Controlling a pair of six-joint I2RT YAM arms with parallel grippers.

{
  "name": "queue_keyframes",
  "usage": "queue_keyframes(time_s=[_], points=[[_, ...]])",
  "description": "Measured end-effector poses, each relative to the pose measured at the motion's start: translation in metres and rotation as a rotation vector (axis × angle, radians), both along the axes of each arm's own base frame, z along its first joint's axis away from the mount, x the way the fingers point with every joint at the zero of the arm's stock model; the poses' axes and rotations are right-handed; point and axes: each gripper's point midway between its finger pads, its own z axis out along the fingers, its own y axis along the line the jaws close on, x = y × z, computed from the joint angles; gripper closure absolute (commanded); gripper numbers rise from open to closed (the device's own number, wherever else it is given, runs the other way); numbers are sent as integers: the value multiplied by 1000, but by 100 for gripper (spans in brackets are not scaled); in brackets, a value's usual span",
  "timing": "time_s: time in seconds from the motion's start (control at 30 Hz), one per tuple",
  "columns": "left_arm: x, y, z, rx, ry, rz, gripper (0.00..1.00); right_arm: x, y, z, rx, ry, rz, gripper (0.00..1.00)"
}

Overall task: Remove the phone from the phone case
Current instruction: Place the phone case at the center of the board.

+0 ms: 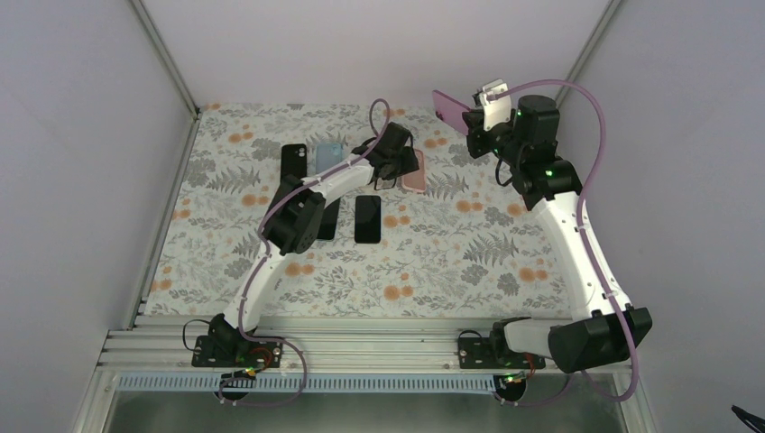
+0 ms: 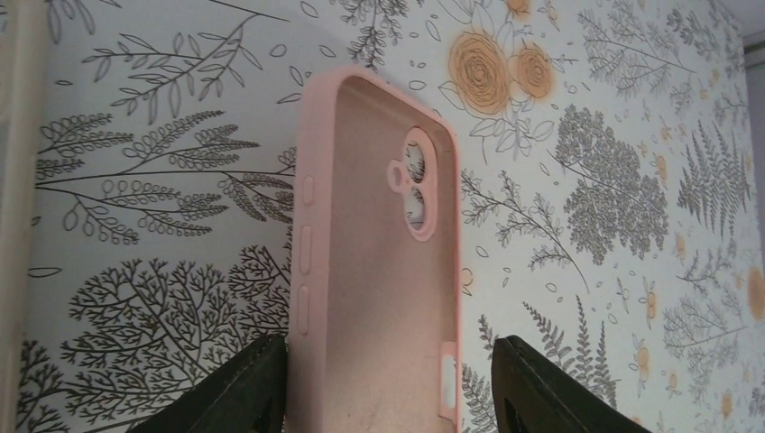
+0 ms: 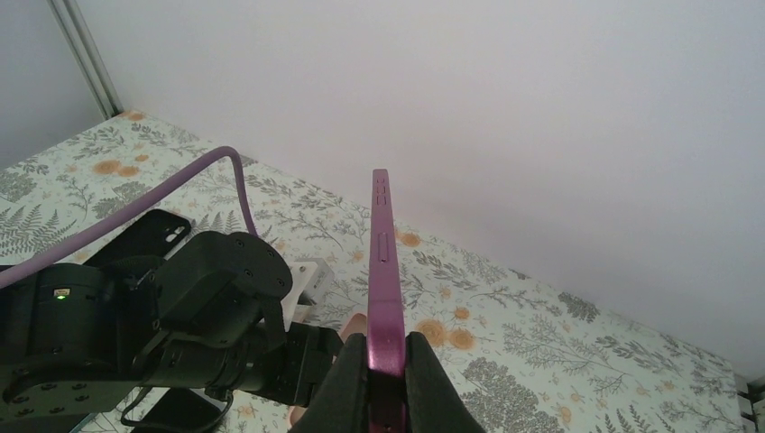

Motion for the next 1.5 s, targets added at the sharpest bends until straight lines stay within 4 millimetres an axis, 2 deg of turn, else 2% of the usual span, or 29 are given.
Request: queue_keyframes(time_s=[0.13, 0.3, 0.47, 0.5, 0.7, 0.87, 1.0, 1.13, 1.3, 1.5], points=[[2, 4, -1, 18, -7, 13, 36, 0, 0, 0, 1, 1, 2, 96], [2, 4, 2, 27, -19, 4, 18, -3, 0, -4, -2, 7, 3, 96], [3, 6, 18, 39, -57, -12, 1, -5, -1, -7, -12, 6, 6, 96], [3, 7, 22, 41, -65, -16, 0, -5, -1, -7, -15, 5, 6, 96], [0, 22, 77, 27, -143, -34, 0, -10, -2, -11, -49, -5, 14, 96], [-1, 54, 134, -9, -215, -29, 0, -14, -7, -12, -103, -35, 11, 96], [-2, 78, 169, -53, -264, -51, 0, -16, -12, -14, -170, -84, 5, 96], [-9, 94, 199, -133, -300, -117, 0, -18, -13, -17, -267, -141, 3, 96], [-26, 97, 238, -279, -349, -235, 0, -21, -8, -21, -409, -242, 18, 96], [-62, 87, 261, -454, -332, -354, 0, -42, 5, -27, -594, -396, 67, 96]])
